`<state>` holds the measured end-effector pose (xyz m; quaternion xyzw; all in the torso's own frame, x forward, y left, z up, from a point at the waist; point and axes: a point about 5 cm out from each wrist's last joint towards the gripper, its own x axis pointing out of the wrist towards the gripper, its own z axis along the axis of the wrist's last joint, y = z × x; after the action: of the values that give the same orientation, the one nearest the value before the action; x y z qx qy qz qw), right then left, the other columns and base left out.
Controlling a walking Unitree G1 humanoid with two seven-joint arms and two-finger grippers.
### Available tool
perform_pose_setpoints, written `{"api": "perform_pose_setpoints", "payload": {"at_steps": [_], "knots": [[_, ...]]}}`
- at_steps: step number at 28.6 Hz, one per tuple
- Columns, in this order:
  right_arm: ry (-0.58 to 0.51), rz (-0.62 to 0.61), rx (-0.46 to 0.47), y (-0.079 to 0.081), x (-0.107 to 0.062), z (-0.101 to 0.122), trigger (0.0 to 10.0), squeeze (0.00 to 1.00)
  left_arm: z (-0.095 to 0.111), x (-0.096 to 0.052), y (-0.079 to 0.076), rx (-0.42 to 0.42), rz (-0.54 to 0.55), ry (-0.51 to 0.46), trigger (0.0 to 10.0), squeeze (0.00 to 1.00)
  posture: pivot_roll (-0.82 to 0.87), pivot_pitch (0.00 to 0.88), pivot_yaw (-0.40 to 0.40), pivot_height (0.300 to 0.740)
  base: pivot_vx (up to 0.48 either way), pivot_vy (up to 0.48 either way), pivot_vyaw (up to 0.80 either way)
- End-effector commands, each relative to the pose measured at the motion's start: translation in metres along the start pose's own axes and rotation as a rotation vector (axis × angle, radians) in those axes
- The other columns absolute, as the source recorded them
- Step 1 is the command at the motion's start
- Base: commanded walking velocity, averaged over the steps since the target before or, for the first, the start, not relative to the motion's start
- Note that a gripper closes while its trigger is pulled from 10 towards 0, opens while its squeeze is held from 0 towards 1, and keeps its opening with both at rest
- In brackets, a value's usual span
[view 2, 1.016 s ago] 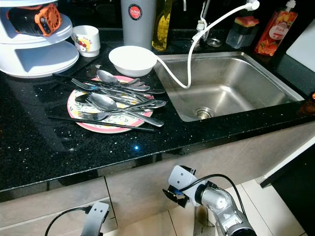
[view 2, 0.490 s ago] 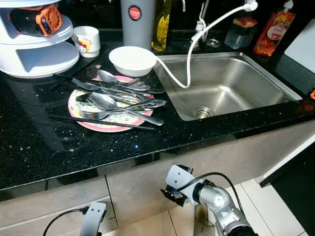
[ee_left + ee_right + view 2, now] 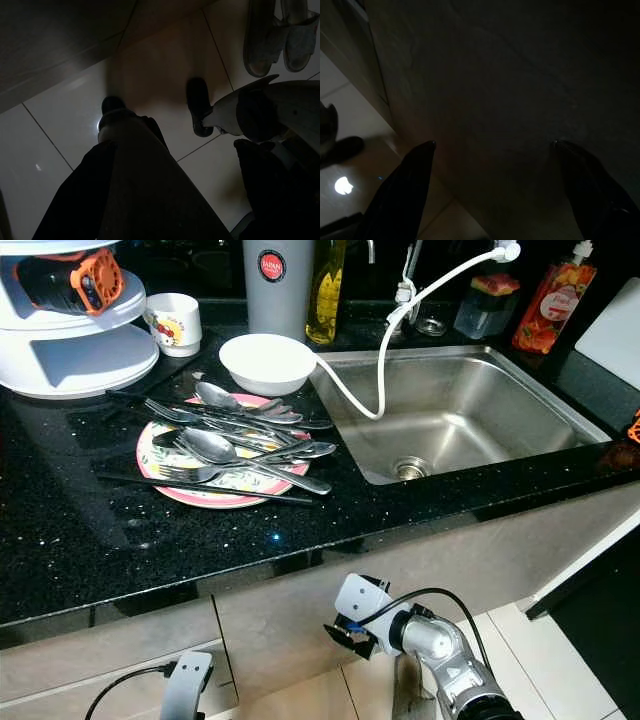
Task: Kitchen organization
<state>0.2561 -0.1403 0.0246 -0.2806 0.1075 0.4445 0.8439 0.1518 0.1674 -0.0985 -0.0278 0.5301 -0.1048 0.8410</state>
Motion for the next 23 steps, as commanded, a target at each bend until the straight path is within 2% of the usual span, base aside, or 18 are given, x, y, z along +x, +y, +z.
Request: {"api": "perform_pose_setpoints", "payload": {"at_steps": [1,3,5,11,19,23], "knots": [[0.009,-0.022,-0.045,-0.0051,0.0035,0.0039,10.0,0.00,-0.0170,-0.0007,-0.0038,-0.008,-0.019,0.073,10.0,0.00,-0.04,0.040,-0.091,0.740,0.000,0.000,0.00],[0.035,-0.028,-0.095,-0.0056,0.0075,0.0060,10.0,0.00,-0.0138,-0.0005,-0.0030,-0.005,-0.017,0.066,10.0,0.00,-0.04,0.039,-0.089,0.740,0.000,0.000,0.00],[0.035,-0.028,-0.106,-0.0068,0.0082,0.0075,10.0,0.00,-0.0112,-0.0002,-0.0028,0.003,-0.018,0.061,10.0,0.00,-0.04,0.036,-0.086,0.740,0.000,0.000,0.00],[0.005,-0.044,-0.108,-0.0098,0.0072,0.0112,10.0,0.00,-0.0089,0.0000,-0.0027,0.008,-0.020,0.057,10.0,0.00,-0.04,0.039,-0.086,0.740,0.000,0.000,0.00],[-0.028,-0.031,-0.053,-0.0087,0.0074,0.0117,10.0,0.00,-0.0141,-0.0006,-0.0031,0.006,-0.026,0.072,10.0,0.00,-0.03,0.043,-0.087,0.740,0.000,0.000,0.00],[-0.013,-0.024,-0.063,-0.0113,0.0054,0.0098,10.0,0.00,-0.0139,0.0001,-0.0054,0.004,-0.031,0.071,10.0,0.00,-0.05,0.044,-0.094,0.740,0.000,0.000,0.00]]}}
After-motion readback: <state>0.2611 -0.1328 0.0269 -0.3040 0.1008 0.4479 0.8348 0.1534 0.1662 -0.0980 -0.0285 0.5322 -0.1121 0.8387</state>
